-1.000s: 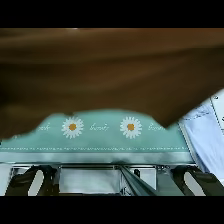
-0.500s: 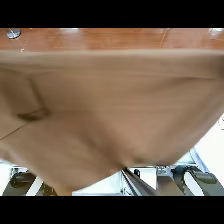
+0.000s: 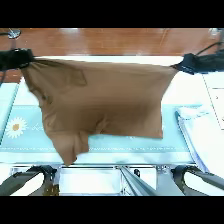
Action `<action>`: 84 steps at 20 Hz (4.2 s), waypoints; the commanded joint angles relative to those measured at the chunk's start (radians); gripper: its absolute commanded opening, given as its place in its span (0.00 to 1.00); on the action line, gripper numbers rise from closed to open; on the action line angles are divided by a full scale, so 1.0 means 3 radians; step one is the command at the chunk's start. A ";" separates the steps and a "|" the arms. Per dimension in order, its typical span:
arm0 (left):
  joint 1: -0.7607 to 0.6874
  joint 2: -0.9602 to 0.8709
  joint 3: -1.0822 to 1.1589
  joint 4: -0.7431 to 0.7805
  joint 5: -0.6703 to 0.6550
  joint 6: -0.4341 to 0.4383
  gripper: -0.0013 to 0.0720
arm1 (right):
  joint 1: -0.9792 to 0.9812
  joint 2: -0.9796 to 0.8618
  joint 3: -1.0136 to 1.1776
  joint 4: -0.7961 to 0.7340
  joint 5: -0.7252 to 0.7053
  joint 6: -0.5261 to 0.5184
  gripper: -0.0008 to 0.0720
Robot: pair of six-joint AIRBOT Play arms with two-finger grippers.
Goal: Fold the shirts.
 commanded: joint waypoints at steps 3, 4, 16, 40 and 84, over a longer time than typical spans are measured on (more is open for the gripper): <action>-0.0003 -0.1155 0.0490 -0.0317 0.0313 -0.0408 0.05 | 0.0019 -0.1486 0.0860 0.0521 -0.0354 0.0070 0.05; -0.0001 -0.1274 0.0543 -0.0399 0.0292 -0.0409 0.05 | 0.0036 -0.1657 0.1015 0.0551 -0.0322 0.0113 0.05; 0.0327 -0.1331 0.0495 -0.0670 -0.1631 0.0918 0.05 | 0.0042 -0.1736 0.1108 -0.0267 0.1161 0.0093 0.05; 0.2485 0.0439 -0.2797 -0.2373 -0.1322 0.1858 0.98 | -0.1078 0.0506 -0.2618 0.0787 0.0271 -0.0762 0.86; 0.0862 -0.1467 -0.0023 -0.2689 -0.0755 0.1593 0.05 | -0.0114 -0.1559 0.0455 0.0809 0.0350 0.0209 0.05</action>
